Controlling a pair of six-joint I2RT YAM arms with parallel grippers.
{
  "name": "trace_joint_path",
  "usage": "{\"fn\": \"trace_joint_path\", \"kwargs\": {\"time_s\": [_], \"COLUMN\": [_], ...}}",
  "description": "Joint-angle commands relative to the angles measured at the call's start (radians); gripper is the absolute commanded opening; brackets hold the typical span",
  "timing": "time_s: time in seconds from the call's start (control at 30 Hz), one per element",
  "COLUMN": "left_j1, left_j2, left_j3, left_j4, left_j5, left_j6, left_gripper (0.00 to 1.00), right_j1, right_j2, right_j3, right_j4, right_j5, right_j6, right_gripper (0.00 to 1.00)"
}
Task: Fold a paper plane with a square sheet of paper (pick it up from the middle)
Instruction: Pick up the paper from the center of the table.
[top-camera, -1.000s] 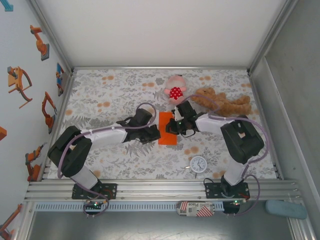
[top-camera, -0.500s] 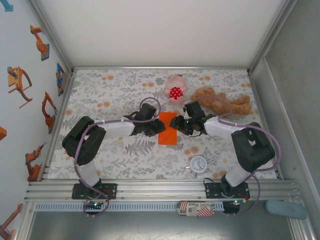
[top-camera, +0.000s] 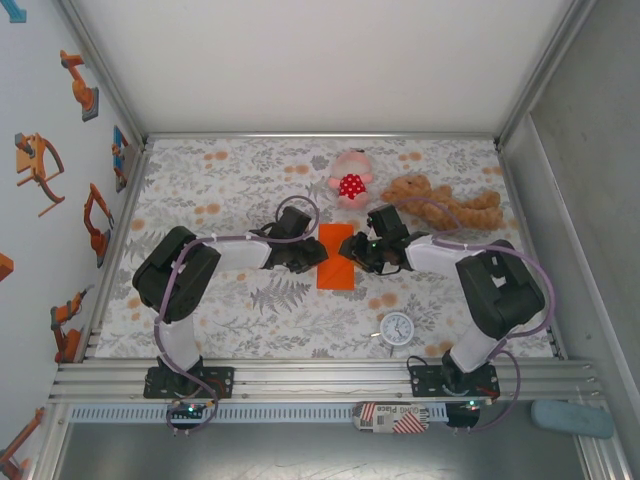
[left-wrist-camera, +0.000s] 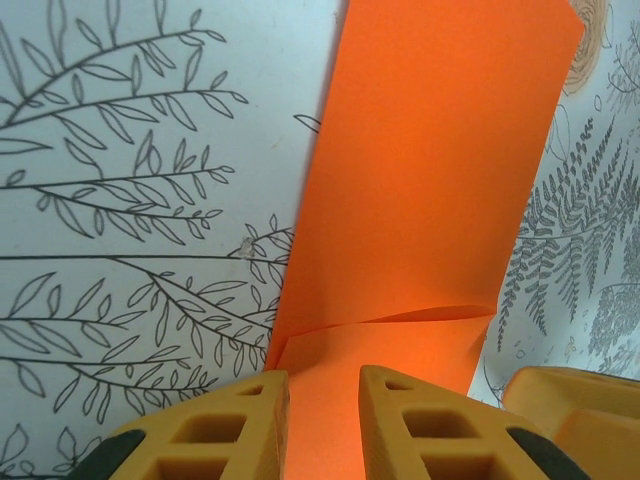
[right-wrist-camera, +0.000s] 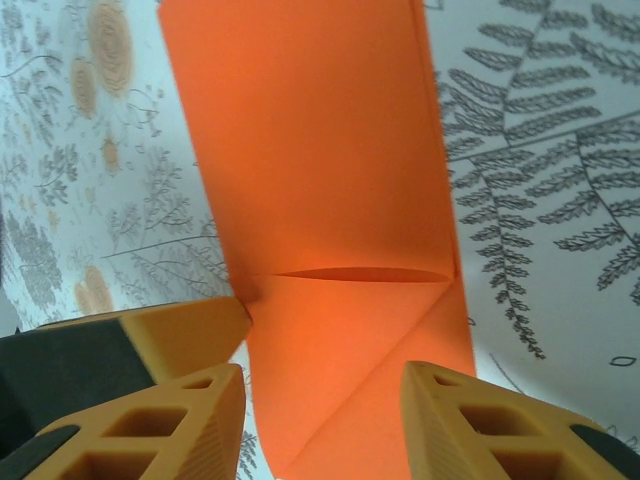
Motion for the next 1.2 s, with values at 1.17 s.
{"fn": "trace_joint_path", "kwargs": {"time_s": [1.17], "left_j1": [0.026], "left_j2": [0.026], "left_j3": [-0.049], "left_j4": [0.022], "left_j5": [0.066], "left_j6": [-0.132], "left_gripper": [0.25], "right_j1": [0.001], "right_j2": [0.073], "right_j3": [-0.045], "right_j4": [0.223], "right_j5": [-0.100], "right_j6": [0.090], "right_gripper": [0.37]}}
